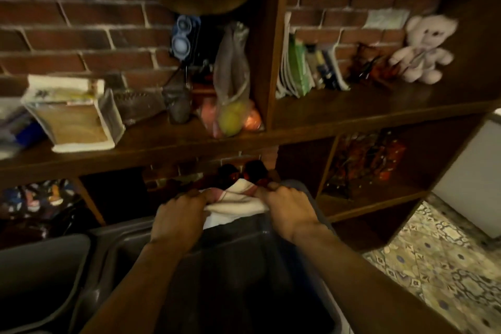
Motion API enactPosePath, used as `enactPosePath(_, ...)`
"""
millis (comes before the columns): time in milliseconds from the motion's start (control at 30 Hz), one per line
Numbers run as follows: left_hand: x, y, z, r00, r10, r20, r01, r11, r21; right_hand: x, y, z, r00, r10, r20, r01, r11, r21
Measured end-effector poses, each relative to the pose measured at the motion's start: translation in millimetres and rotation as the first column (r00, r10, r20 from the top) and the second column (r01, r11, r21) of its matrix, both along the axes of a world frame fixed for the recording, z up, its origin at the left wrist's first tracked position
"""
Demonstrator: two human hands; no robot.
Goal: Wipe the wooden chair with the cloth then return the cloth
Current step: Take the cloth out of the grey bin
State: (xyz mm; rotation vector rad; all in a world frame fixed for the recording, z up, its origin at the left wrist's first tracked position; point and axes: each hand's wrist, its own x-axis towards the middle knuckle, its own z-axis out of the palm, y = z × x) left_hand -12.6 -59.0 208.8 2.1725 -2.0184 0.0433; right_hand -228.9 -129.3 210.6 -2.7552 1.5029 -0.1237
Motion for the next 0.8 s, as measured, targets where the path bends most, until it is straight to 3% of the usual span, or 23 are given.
enactPosePath(267,-10.4,0.5,102.4,0.997,-0.065,0.029,0.071,0.968,-0.241,-15.4,14.1,108.9,0.996,-0.036,0.082,0.051,0.979,-0.198)
enactPosePath(433,-15.5,6.0,149.8,0.994,-0.069,0.079,0.090,0.949,-0.304,-21.9,25.2,156.0,0.993,-0.045,0.111,0.076,0.954,-0.289)
enactPosePath(633,-44.6,-0.9,179.7,0.979,-0.186,0.086,0.205,0.911,-0.358,-55.6,37.2,183.5,0.984,-0.127,0.121,0.162,0.927,-0.337)
enactPosePath(800,-109.6,-21.9,180.3,0.937,-0.329,0.118,0.349,0.855,-0.385,-121.1,51.9,180.4,0.943,-0.309,0.128,0.334,0.876,-0.347)
